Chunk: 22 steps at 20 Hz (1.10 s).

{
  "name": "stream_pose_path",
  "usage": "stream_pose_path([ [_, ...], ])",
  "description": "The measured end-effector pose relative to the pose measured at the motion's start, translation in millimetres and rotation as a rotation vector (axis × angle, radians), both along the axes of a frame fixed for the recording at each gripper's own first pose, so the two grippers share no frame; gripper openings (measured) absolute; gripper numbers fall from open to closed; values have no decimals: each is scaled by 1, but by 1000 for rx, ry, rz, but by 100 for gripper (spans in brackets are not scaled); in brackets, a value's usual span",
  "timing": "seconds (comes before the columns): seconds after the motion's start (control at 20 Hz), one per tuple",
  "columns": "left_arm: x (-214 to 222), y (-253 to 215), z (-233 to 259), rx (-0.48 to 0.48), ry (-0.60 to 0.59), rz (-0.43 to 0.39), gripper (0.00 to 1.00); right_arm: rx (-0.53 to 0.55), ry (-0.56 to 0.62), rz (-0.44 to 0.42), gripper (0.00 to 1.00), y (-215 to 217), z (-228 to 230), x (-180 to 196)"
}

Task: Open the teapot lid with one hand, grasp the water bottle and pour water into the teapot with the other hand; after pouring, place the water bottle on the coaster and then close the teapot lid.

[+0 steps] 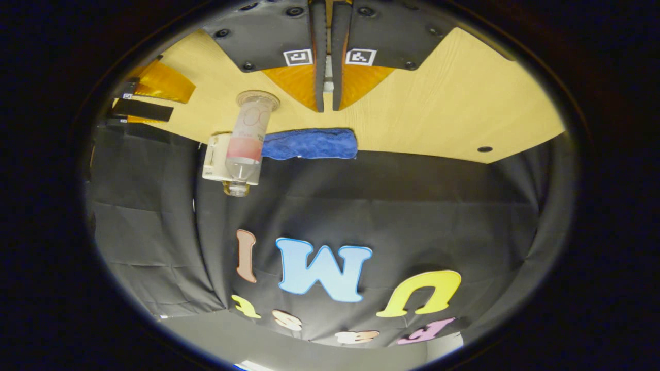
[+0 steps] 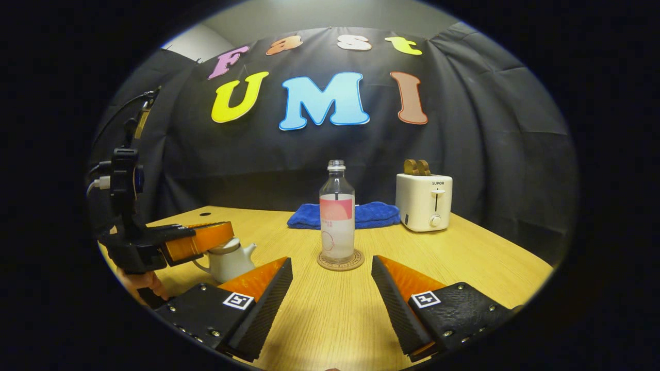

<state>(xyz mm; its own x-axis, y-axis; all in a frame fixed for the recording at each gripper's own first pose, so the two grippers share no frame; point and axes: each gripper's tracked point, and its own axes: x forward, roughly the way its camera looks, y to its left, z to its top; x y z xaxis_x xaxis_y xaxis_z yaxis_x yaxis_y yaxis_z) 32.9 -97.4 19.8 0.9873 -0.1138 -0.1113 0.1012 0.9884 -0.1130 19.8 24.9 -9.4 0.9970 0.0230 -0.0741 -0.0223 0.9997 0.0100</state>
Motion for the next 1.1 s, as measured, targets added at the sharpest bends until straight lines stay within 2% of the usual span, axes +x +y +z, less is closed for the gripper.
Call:
stream_pose_path([
  [0.2,-1,0,-1,19,3,14,12,-14,-13,-5,95,1,0,-2],
  [0.45,-3,-1,2,11,-6,4,19,-13,-56,-11,95,0,6,-3],
  [0.65,-13,-3,8,16,-34,17,38,-8,-74,-19,95,-2,7,-5],
  [0.8,-26,-10,12,58,-66,29,53,-8,-75,-22,95,-2,8,-5],
  [0.9,-37,-15,17,116,-97,46,54,-9,-77,-22,95,-2,8,-4],
  [1.05,-50,-28,18,109,-106,41,76,-8,-76,-23,95,-3,7,-6],
  [1.1,-57,-28,19,114,-105,56,87,-8,-76,-23,95,-3,7,-6],
])
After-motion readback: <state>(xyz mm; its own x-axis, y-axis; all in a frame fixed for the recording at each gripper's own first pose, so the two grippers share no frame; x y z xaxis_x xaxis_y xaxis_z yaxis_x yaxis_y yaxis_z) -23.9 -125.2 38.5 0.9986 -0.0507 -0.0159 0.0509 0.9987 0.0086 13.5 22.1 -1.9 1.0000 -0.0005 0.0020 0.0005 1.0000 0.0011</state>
